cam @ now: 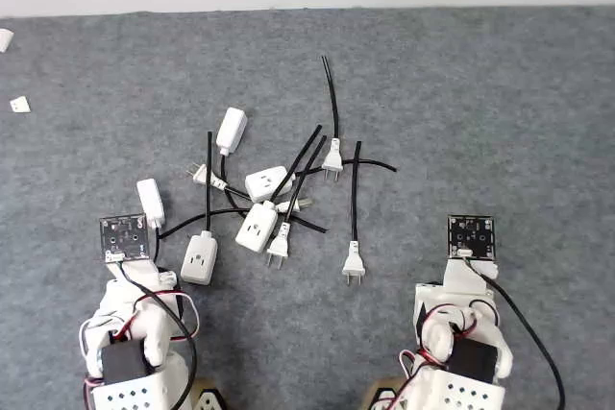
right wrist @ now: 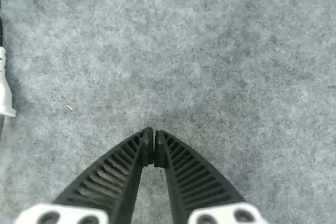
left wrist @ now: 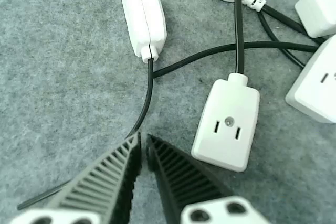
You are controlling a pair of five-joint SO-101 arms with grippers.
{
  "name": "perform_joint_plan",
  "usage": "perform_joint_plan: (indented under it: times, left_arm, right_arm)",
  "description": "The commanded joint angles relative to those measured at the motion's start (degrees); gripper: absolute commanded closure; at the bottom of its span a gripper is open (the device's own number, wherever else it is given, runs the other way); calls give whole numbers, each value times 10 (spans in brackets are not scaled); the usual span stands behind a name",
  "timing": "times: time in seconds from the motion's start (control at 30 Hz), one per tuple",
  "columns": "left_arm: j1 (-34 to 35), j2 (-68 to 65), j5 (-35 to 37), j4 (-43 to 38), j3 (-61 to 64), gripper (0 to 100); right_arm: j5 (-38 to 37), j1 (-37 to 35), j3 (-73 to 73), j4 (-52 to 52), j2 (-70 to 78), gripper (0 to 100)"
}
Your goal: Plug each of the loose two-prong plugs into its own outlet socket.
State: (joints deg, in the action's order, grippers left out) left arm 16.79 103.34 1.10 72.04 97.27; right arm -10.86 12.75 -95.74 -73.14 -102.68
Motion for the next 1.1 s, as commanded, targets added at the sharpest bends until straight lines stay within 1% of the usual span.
perform_joint_plan:
  times: [0.0, 0.13, 0.33, 0.57, 0.67, 0.93, 1.07]
  left_arm:
    - [-3, 8, -2, 2, -7, 987]
    - [-5, 8, -3, 2, -7, 987]
    - [-63, 8, -3, 2, -8, 987]
    - [-72, 8, -1, 2, -8, 987]
    - [-92, 8, -1, 2, -8, 987]
    - [-92, 8, -3, 2, -8, 987]
    - [-91, 9, 0, -25, -8, 987]
  right_arm:
    - [4, 0, -8, -2, 3, 990]
    - [4, 0, -8, -2, 3, 990]
    - [4, 0, -8, -2, 3, 990]
    - [4, 0, -8, -2, 3, 990]
    - [4, 0, -8, -2, 3, 990]
    - [4, 0, -8, -2, 3, 990]
    - [4, 0, -8, -2, 3, 990]
